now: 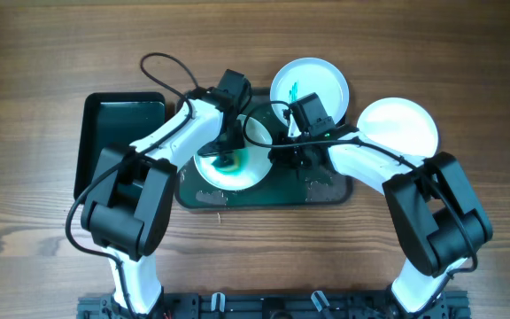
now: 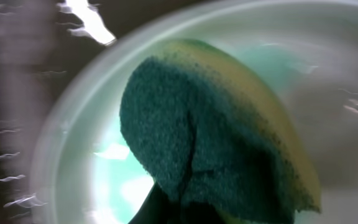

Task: Clean dirty plates on tray and stack at the side
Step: 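Scrub the held plate with the sponge in the left gripper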

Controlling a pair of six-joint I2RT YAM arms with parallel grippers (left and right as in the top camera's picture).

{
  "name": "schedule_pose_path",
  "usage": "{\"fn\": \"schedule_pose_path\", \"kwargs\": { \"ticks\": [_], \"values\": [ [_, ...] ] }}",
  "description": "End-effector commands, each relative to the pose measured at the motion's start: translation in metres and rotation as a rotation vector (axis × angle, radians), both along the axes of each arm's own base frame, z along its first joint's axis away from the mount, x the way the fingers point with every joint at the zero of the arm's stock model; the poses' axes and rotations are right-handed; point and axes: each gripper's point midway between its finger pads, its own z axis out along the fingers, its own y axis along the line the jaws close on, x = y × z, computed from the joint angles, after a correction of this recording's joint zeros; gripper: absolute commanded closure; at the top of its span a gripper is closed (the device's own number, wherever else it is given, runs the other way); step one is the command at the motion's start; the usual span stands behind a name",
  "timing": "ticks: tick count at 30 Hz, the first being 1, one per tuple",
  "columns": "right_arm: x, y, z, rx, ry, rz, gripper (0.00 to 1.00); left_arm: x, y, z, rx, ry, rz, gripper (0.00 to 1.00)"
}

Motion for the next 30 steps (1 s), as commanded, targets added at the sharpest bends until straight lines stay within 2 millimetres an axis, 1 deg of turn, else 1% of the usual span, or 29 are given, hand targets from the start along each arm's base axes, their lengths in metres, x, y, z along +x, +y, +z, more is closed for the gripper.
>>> {"fn": "schedule_pose_path", "kwargs": {
  "ticks": [1,3,4,6,7,9,11,12,14,17,19,20,22,25,26,27,28,30],
  "values": [
    [-0.002,0.002,-0.002,0.006,0.029,0.000,0.96,-0.011,0.065,-0.007,0.287,0.011,0.123,0.96],
    [-0.005,-0.010,-0.010,-0.040,0.078,-0.066,0.96,-0.025,0.051,-0.014,0.196,0.093,0.110,0.96],
    [-0.005,-0.012,-0.011,-0.029,0.090,-0.067,0.96,-0.030,0.042,-0.016,0.143,0.126,0.087,0.96],
    [-0.006,-0.013,-0.013,-0.007,0.109,-0.061,0.96,-0.037,0.017,-0.021,0.004,0.191,-0.007,0.96],
    [-0.006,-0.012,-0.013,0.005,0.113,-0.052,0.96,-0.042,0.002,-0.021,-0.083,0.223,-0.062,0.96],
    [-0.006,-0.011,-0.014,0.017,0.113,-0.039,0.96,-0.056,-0.042,-0.015,-0.347,0.295,-0.218,0.96],
    [-0.005,-0.010,-0.013,0.019,0.109,-0.039,0.96,-0.068,-0.076,-0.002,-0.551,0.326,-0.341,0.96],
    [-0.005,-0.010,-0.013,0.020,0.109,-0.039,0.96,-0.071,-0.086,0.002,-0.608,0.329,-0.387,0.96],
    [-0.005,-0.010,-0.013,0.020,0.107,-0.039,0.96,-0.071,-0.094,0.003,-0.617,0.314,-0.413,0.96],
    [-0.005,-0.010,-0.013,0.020,0.107,-0.039,0.96,-0.064,-0.112,0.002,-0.628,0.252,-0.471,0.96],
    [-0.005,-0.010,-0.013,0.020,0.108,-0.039,0.96,-0.056,-0.120,0.001,-0.617,0.211,-0.460,0.96],
    [-0.005,-0.010,-0.013,0.020,0.108,-0.039,0.96,-0.050,-0.120,-0.002,-0.591,0.187,-0.424,0.96],
    [-0.005,-0.010,-0.013,0.019,0.108,-0.039,0.96,-0.035,-0.111,-0.008,-0.502,0.132,-0.359,0.96],
    [-0.005,-0.010,-0.013,0.019,0.109,-0.038,0.96,-0.009,-0.081,-0.017,-0.319,0.036,-0.255,0.96],
    [-0.006,-0.011,-0.013,0.018,0.110,-0.038,0.96,0.002,-0.067,-0.019,-0.247,-0.004,-0.210,0.96],
    [-0.006,-0.011,-0.014,0.018,0.111,-0.038,0.96,0.010,-0.054,-0.019,-0.189,-0.037,-0.169,0.96],
    [-0.006,-0.011,-0.013,0.018,0.110,-0.038,0.95,0.023,-0.036,-0.018,-0.113,-0.088,-0.117,0.96],
    [-0.006,-0.011,-0.014,0.018,0.110,-0.039,0.96,0.038,-0.016,-0.015,-0.044,-0.148,-0.063,0.96]
  ]
}}
